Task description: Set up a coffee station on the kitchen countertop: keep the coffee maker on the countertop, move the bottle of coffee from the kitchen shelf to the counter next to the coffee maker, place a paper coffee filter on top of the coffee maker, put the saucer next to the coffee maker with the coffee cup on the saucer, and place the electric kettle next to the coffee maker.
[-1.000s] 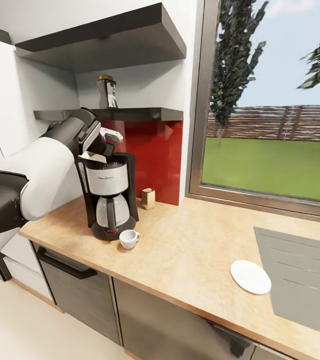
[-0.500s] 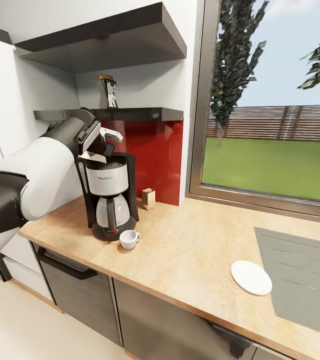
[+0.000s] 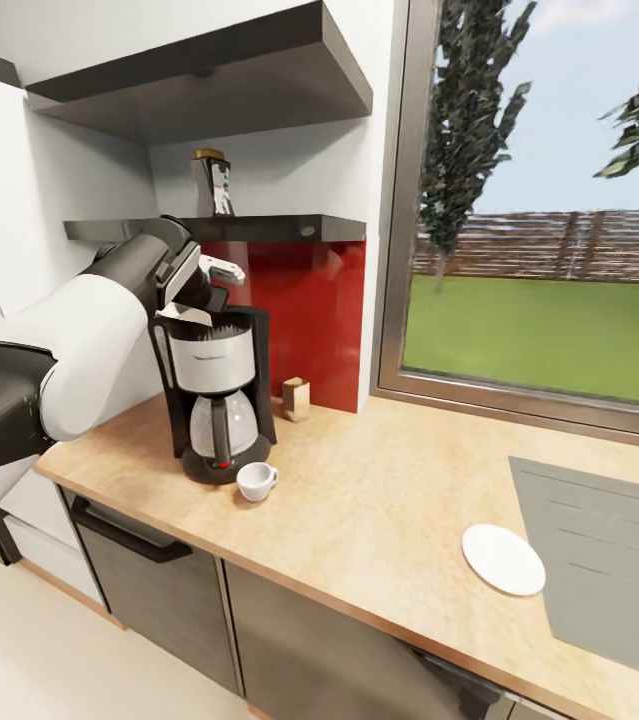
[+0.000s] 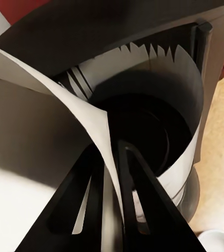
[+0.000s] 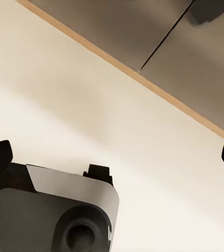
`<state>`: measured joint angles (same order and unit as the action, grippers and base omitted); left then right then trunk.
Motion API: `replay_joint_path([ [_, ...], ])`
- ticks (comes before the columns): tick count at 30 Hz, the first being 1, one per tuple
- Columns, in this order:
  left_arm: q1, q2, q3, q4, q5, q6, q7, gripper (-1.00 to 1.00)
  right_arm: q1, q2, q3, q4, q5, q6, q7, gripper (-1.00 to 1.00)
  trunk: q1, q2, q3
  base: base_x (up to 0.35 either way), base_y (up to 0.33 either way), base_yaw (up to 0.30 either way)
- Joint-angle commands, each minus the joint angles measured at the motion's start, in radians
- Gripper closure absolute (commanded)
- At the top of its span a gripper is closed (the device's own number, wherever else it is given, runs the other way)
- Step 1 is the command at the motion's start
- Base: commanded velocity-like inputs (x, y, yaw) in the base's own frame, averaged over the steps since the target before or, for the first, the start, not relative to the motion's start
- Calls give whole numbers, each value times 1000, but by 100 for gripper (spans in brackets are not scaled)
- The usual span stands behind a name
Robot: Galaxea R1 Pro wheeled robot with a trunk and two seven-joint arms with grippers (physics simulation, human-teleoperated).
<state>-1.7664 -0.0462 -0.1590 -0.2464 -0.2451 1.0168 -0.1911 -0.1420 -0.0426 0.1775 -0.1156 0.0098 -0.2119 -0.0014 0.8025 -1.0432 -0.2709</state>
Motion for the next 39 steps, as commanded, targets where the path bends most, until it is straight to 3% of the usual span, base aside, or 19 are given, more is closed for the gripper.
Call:
replay_joint_path([
  [1, -1, 0, -4, -1, -13, 2, -10, 100, -1, 0, 4, 1, 1, -3, 0, -100, 0, -1, -1, 29, -21, 0],
  [27, -1, 0, -4, 0, -13, 2, -10, 100, -1, 0, 5, 1, 1, -3, 0, -100, 0, -1, -1, 20, -13, 0],
  [39, -1, 0, -4, 1, -13, 2, -10, 100, -1, 1, 5, 1, 2, -3, 0, -100, 0, -1, -12, 0, 0, 0],
])
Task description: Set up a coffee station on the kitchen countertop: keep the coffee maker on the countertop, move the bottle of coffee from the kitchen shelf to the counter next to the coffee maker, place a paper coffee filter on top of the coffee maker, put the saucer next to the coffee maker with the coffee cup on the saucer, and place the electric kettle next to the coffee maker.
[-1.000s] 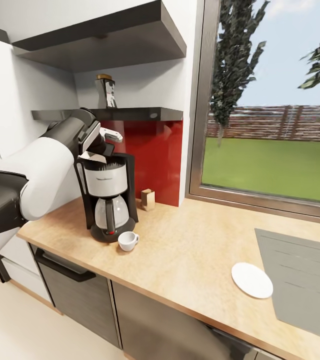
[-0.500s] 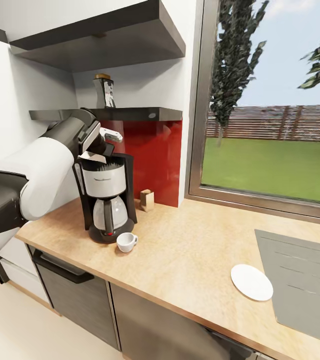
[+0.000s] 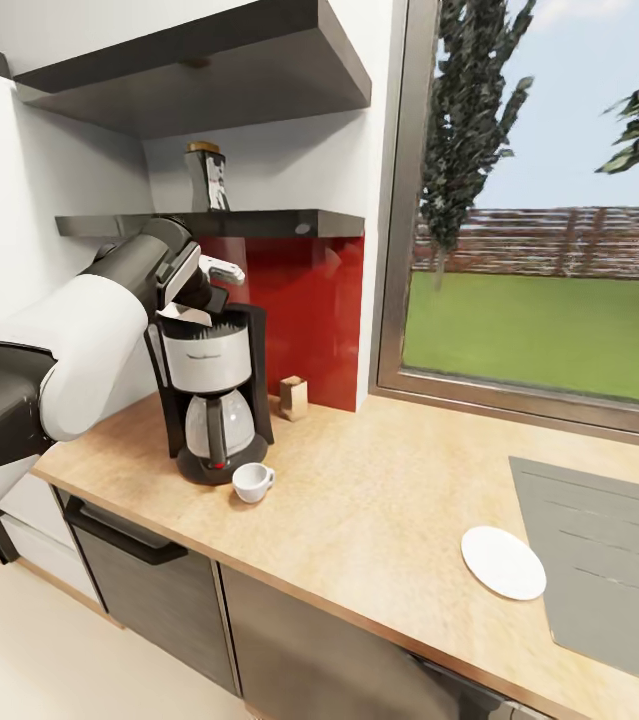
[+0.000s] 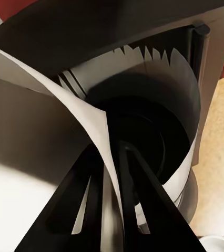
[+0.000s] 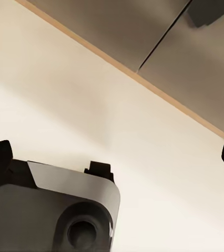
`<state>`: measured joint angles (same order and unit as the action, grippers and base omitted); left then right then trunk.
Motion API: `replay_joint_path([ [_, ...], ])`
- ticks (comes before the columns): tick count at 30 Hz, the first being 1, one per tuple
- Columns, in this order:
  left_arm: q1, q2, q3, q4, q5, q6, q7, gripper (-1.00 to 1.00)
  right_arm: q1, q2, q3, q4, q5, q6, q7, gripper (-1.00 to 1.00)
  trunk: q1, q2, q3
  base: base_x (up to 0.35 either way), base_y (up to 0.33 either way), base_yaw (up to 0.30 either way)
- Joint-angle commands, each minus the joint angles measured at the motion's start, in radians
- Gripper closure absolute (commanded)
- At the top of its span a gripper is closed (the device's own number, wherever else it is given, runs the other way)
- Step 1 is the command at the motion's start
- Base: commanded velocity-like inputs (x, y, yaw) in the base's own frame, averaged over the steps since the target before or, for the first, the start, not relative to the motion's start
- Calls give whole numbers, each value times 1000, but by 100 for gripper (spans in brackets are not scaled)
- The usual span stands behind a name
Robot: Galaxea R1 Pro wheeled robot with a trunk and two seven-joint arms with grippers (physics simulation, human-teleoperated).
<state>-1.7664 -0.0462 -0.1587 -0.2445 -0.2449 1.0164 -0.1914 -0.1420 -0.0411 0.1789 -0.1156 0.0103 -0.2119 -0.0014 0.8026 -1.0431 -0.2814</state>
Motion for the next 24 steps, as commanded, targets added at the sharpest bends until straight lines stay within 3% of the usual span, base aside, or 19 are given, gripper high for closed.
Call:
replay_joint_path([
  [1, -1, 0, -4, -1, -13, 2, -10, 100, -1, 0, 4, 1, 1, -3, 0, -100, 0, -1, -3, 0, 0, 0],
  [24, -1, 0, -4, 2, -13, 2, -10, 100, -1, 0, 4, 1, 2, -3, 0, -100, 0, -1, -17, 0, 0, 0],
])
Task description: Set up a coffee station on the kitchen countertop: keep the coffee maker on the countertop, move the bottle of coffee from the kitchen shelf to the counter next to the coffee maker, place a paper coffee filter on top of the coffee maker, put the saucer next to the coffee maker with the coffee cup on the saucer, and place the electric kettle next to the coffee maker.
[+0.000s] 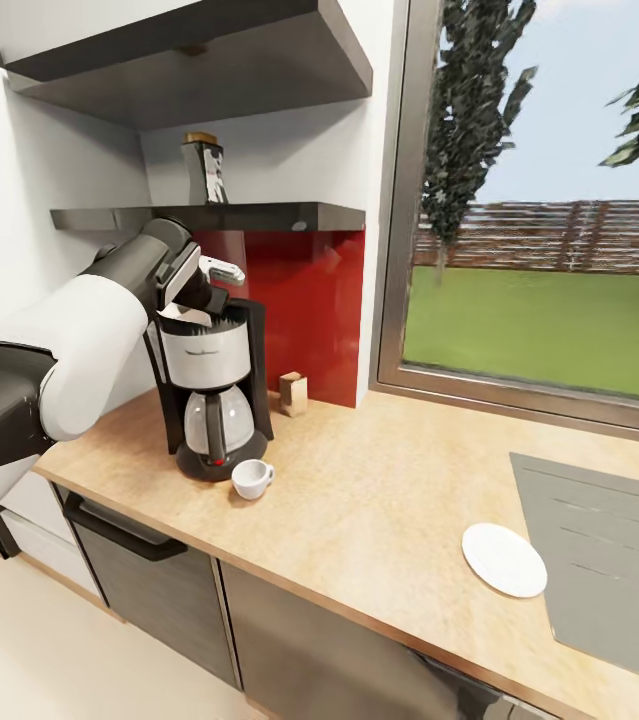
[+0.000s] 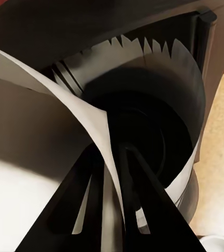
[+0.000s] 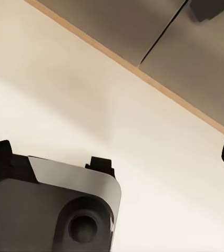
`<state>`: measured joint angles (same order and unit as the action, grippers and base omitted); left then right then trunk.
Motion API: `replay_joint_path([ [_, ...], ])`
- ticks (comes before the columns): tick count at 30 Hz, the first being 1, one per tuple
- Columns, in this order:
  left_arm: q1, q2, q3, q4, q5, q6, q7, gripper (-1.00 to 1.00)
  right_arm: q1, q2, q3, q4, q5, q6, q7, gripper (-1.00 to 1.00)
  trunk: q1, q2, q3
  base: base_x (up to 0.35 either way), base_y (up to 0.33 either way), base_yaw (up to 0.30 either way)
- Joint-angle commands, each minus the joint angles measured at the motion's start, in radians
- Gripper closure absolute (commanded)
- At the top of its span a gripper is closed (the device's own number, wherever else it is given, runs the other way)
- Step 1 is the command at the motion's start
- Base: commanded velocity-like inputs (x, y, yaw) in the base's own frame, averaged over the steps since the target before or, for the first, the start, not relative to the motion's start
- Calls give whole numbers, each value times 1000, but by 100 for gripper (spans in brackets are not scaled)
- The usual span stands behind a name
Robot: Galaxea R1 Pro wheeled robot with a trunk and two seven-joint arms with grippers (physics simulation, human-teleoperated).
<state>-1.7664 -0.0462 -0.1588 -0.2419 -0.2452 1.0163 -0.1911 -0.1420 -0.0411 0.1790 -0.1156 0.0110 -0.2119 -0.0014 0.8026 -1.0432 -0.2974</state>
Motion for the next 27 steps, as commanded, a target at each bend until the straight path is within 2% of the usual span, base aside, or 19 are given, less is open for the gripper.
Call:
replay_joint_path([
  [1, -1, 0, -4, -1, -13, 2, -10, 100, -1, 0, 4, 1, 1, -3, 0, -100, 0, -1, -2, 0, 0, 0],
  [27, -1, 0, -3, 0, -13, 2, -10, 100, -1, -1, 4, 1, 1, -3, 0, -100, 0, -1, -3, 0, 0, 0],
])
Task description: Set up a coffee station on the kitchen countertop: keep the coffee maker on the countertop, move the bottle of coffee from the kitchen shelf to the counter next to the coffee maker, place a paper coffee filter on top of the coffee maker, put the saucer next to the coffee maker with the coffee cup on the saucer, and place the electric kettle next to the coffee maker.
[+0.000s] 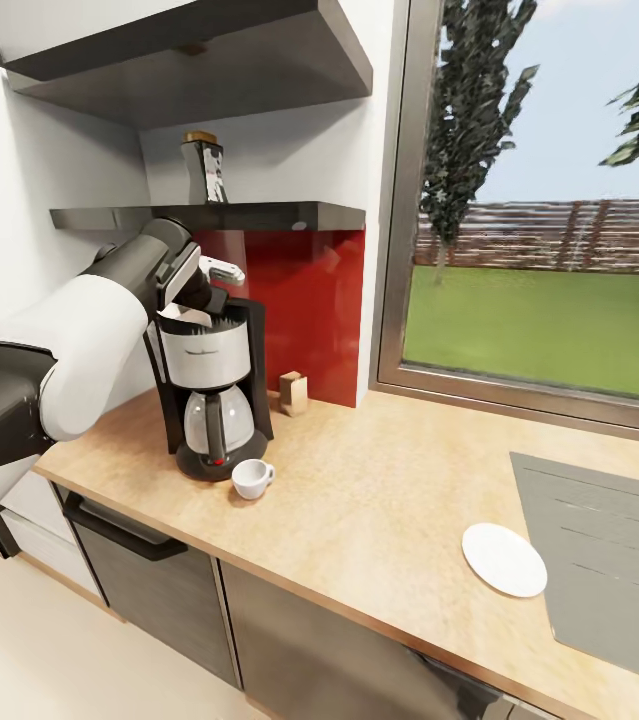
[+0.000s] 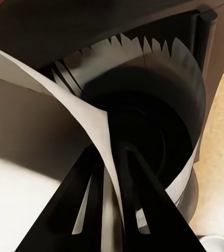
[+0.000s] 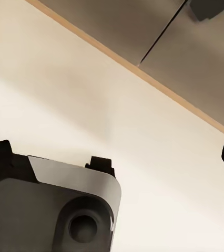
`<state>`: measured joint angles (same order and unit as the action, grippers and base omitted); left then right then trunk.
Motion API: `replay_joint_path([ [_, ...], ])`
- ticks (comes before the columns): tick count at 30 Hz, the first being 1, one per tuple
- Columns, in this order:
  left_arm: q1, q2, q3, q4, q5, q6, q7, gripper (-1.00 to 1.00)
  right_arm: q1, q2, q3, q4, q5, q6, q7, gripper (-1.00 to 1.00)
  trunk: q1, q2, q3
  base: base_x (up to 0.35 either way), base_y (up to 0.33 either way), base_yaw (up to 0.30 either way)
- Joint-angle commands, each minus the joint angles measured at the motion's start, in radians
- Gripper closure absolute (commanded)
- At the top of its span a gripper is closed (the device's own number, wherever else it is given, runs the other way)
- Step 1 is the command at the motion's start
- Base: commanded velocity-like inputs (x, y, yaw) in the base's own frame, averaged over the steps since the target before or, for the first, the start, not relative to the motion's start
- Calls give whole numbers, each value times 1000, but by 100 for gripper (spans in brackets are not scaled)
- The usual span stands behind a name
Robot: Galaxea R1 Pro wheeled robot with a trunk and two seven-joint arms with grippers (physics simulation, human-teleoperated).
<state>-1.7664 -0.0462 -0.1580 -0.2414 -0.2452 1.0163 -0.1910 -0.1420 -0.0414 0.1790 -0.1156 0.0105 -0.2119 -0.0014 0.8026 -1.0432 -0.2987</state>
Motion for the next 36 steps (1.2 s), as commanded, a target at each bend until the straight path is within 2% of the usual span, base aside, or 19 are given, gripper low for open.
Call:
replay_joint_path([
  [1, -1, 0, -4, -1, -13, 2, -10, 100, -1, -1, 4, 1, 1, -3, 0, -100, 0, -1, -2, 0, 0, 0],
  [34, -1, 0, -4, -1, -13, 2, -10, 100, -1, 0, 3, 1, 2, -3, 0, -100, 0, -1, -16, 0, 0, 0],
  [35, -1, 0, -4, -1, -13, 2, -10, -100, -1, 0, 3, 1, 2, -3, 0, -100, 0, -1, -16, 0, 0, 0],
  [36, -1, 0, -3, -1, -13, 2, -10, -100, -1, 0, 4, 1, 2, -3, 0, -100, 0, -1, -16, 0, 0, 0],
])
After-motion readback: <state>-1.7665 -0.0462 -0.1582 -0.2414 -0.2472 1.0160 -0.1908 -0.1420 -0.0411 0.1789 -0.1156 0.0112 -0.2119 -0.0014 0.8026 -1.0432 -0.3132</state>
